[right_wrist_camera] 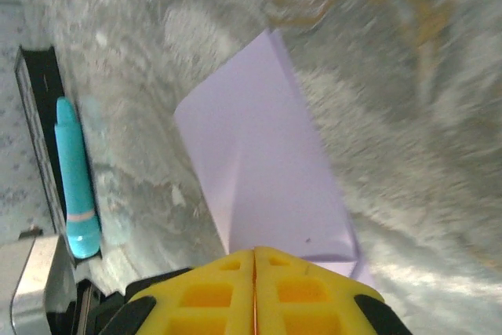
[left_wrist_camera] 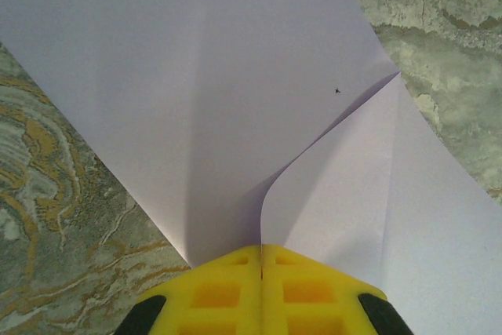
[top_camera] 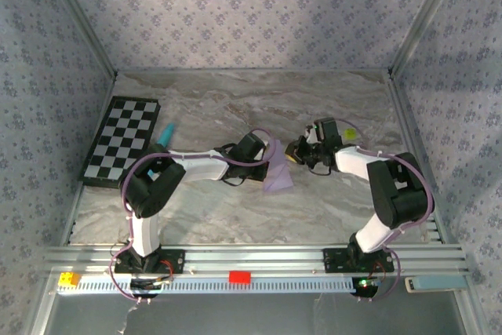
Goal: Fold a paper plane with a square sheet of paper (pick it up from the middle)
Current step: Fold the triangle a second time at the center of the table.
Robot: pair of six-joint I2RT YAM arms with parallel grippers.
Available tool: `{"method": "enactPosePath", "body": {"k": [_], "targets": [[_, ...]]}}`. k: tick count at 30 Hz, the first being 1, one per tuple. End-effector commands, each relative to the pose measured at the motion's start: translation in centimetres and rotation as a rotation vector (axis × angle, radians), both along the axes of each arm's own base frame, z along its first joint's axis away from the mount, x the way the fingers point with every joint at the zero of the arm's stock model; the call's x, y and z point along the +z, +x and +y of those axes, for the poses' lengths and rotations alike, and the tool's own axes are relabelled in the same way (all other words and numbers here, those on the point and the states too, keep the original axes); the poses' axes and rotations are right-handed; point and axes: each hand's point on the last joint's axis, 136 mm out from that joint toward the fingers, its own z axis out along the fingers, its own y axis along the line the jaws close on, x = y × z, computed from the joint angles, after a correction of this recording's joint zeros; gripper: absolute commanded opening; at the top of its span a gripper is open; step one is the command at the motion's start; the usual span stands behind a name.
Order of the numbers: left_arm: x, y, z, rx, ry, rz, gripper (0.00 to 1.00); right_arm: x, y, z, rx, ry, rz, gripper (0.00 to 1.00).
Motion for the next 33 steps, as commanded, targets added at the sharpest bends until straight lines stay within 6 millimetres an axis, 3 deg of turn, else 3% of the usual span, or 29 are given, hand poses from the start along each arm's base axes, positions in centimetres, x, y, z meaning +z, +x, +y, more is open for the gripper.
{"method": "enactPosePath", "body": {"k": [1,7,19,21,23,27,30,33], "targets": [[-1.5,-0.7,1.2,-0.008,0.068,0.032,0.00,-0.5,-1.8,2.2,0.102,0.025,0.031,0.09],[-1.6,-0.7,1.2,-0.011,0.074,0.034,0.00,-2.5,-3.2,3.5,0.143,-0.001,0.066,0.07],[-0.7,-0.5,1.0,-0.002,0.056,0.026,0.04,-7.6,-5.6,0.8,0.081,-0.081,0.192,0.04],[0.1,-0.4,0.8,0.002,0.047,0.022,0.10,-7.7,-5.6,0.6,0.074,-0.080,0.191,0.04],[1.5,0.0,0.9,0.022,0.034,-0.003,0.23,-7.6,-5.5,0.6,0.076,-0.077,0.187,0.04],[5.0,0.9,1.2,0.067,0.012,-0.062,0.40,-7.6,-5.6,0.5,0.070,-0.088,0.190,0.04],[6.9,0.8,1.1,0.097,-0.033,-0.060,0.39,-7.6,-5.6,0.3,0.063,-0.094,0.190,0.03],[7.8,-0.5,-0.4,0.070,-0.133,0.017,0.29,-7.5,-5.6,0.3,0.059,-0.094,0.188,0.03]]}}
